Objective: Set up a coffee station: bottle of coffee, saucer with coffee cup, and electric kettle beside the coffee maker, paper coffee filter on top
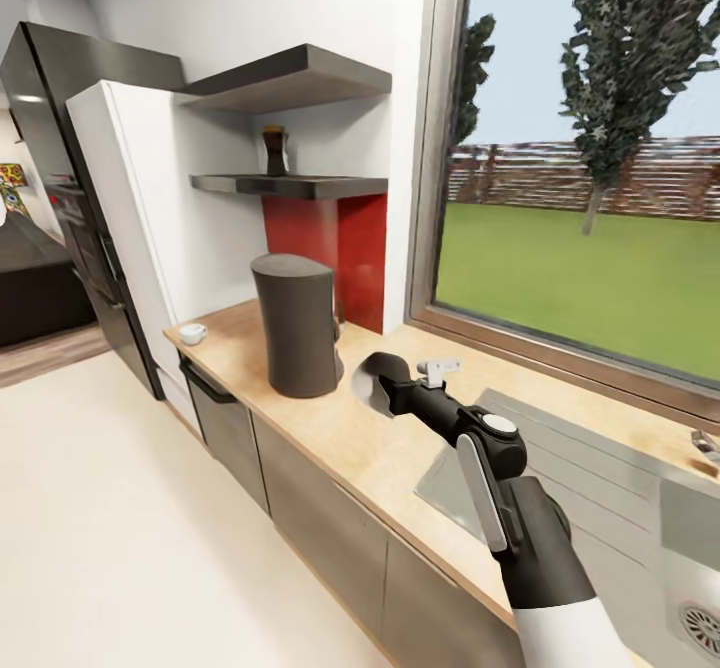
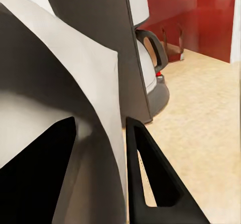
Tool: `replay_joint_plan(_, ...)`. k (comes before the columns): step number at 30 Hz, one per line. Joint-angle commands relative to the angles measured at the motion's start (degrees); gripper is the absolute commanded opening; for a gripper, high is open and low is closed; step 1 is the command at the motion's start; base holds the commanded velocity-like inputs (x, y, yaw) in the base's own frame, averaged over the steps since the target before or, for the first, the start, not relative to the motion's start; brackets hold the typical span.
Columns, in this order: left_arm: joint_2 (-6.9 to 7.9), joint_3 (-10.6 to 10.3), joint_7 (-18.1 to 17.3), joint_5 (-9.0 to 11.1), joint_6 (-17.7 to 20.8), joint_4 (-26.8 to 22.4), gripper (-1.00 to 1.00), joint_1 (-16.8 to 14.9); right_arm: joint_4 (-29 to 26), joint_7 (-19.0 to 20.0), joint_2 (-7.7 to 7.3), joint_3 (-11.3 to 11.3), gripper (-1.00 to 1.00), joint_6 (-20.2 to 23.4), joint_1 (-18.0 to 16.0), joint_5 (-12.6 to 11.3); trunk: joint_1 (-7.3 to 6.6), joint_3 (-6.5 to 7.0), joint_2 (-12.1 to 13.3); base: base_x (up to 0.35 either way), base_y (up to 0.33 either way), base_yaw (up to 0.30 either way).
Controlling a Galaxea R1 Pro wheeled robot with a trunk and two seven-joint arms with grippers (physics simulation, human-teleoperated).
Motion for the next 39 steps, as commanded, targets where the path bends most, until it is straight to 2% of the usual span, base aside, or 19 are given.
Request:
replay_joint_plan(1, 0.00, 0.09, 0.03, 0.52, 0.08, -0.06, 1.00, -0.02, -0.03, -0.16, 0.04, -0.03, -1.00, 0.38, -0.07, -0.59, 0.06, -0.13, -0.13, 0.237, 0.260, -0.195)
replay_joint_plan(3, 0.00, 0.13, 0.00, 0.52, 0.08, -0.06, 1.00, -0.02, -0.09, -0.16, 0.00, -0.19, -1.00, 0.38, -0.07, -0.58, 0.06, -0.12, -0.13, 0.237, 0.260, -0.076)
replay_joint_plan(7, 0.07, -0.09, -0.10, 0.44, 0.15, -0.06, 1.00, -0.02, 3.56, -0.21, -0.02, -0.65, -1.00, 0.75, -0.13, -0.44, 0.06, -0.12, -0.13, 0.175, 0.135, -0.007)
replay_joint_plan(9, 0.08, -0.18, -0.13, 0.43, 0.14, -0.06, 1.00, -0.02, 3.66, -0.28, -0.03, -0.76, -1.00, 2.78, -1.09, -0.40, 0.06, -0.12, -0.13, 0.056, 0.038, -0.002)
replay_joint_plan(11, 0.08, -0.24, -0.14, 0.43, 0.05, -0.01, 1.00, -0.02, 4.40, -0.39, -0.03, -0.81, -1.00, 9.75, -7.68, -0.23, 0.06, -0.12, -0.13, 0.017, 0.011, -0.001)
replay_joint_plan(12, 0.08, -0.25, -0.15, 0.43, 0.01, 0.01, 1.00, -0.02, 5.79, -0.41, -0.03, -0.82, -1.00, 14.18, -13.39, -0.24, 0.06, -0.12, -0.13, 0.005, 0.003, 0.000)
replay_joint_plan(13, 0.08, -0.25, -0.15, 0.45, 0.00, 0.02, 1.00, -0.02, 6.37, -0.42, -0.03, -0.82, -1.00, 15.98, -16.15, -0.22, 0.06, -0.12, -0.13, 0.003, 0.002, 0.000)
replay_joint_plan(14, 0.16, -0.26, -0.15, 0.51, 0.01, 0.03, 1.00, -0.02, 8.79, -0.63, -0.47, -1.44, -1.00, 20.57, -27.57, -0.08, 0.06, -0.12, -0.13, 0.000, 0.000, 0.000)
replay_joint_plan(17, 0.15, -0.26, -0.15, 0.51, 0.05, 0.03, 1.00, -0.02, 10.58, -1.04, -0.88, -3.83, -1.00, 21.06, -32.93, 0.08, 0.06, -0.12, -0.13, 0.000, 0.000, 0.000)
replay_joint_plan(18, 0.13, -0.26, -0.19, 0.52, 0.06, 0.03, 1.00, -0.02, 12.40, -1.17, -1.27, -5.54, -1.00, 21.22, -35.94, 0.16, 0.06, -0.12, -0.13, 0.000, 0.000, 0.000)
replay_joint_plan(20, 0.10, -0.26, -0.27, 0.52, 0.09, 0.03, 1.00, -0.02, 16.40, -1.25, -2.10, -7.00, -1.00, 21.27, -40.07, 0.22, 0.06, -0.12, -0.13, 0.000, 0.000, 0.000)
replay_joint_plan(25, 0.09, -0.19, -0.33, 0.56, 0.15, 0.03, 1.00, -0.02, 26.69, -1.29, -3.36, -7.82, -1.00, 21.26, -48.34, 0.15, 0.06, -0.12, -0.13, 0.000, 0.000, 0.000)
replay_joint_plan(27, 0.09, -0.12, -0.30, 0.61, 0.16, 0.07, 1.00, -0.02, 35.86, -1.26, -4.06, -7.98, -1.00, 21.22, -55.10, -0.07, 0.06, -0.12, -0.13, 0.000, 0.000, 0.000)
replay_joint_plan(28, 0.09, -0.10, -0.23, 0.65, 0.16, 0.09, 1.00, -0.02, 39.02, -1.21, -4.34, -8.00, -1.00, 21.25, -57.36, -0.24, 0.06, -0.12, -0.13, 0.000, 0.000, 0.000)
replay_joint_plan(31, 0.09, -0.07, -0.17, 0.68, 0.23, 0.19, 1.00, 0.00, 43.46, -1.03, -4.55, -8.10, -1.00, 21.88, -59.32, -0.31, 0.06, -0.12, -0.13, 0.000, 0.000, 0.000)
replay_joint_plan(36, 0.09, -0.07, -0.17, 0.69, 0.25, 0.75, 1.00, 0.06, 50.38, -0.96, -4.67, -8.21, -1.00, 22.14, -59.76, -0.88, 0.06, -0.12, -0.13, 0.000, 0.000, 0.000)
replay_joint_plan(37, 0.09, -0.08, -0.16, 0.69, 0.25, 1.34, 1.00, 0.07, 52.39, -0.96, -4.68, -8.21, -1.00, 22.19, -59.80, -1.96, 0.06, -0.12, -0.13, 0.000, 0.000, 0.000)
replay_joint_plan(38, 0.12, -0.10, -0.17, 0.65, 0.36, 2.06, 1.00, 0.07, 56.60, -0.95, -4.83, -8.15, -1.00, 22.25, -59.83, -6.51, 0.06, -0.12, -0.13, 0.005, 0.000, 0.000)
replay_joint_plan(39, 0.15, -0.13, -0.16, 0.63, 0.60, 2.12, 1.00, 0.07, 57.18, -0.95, -4.83, -8.14, -1.00, 22.26, -59.83, -7.18, 0.06, -0.12, -0.13, 0.045, 0.000, 0.000)
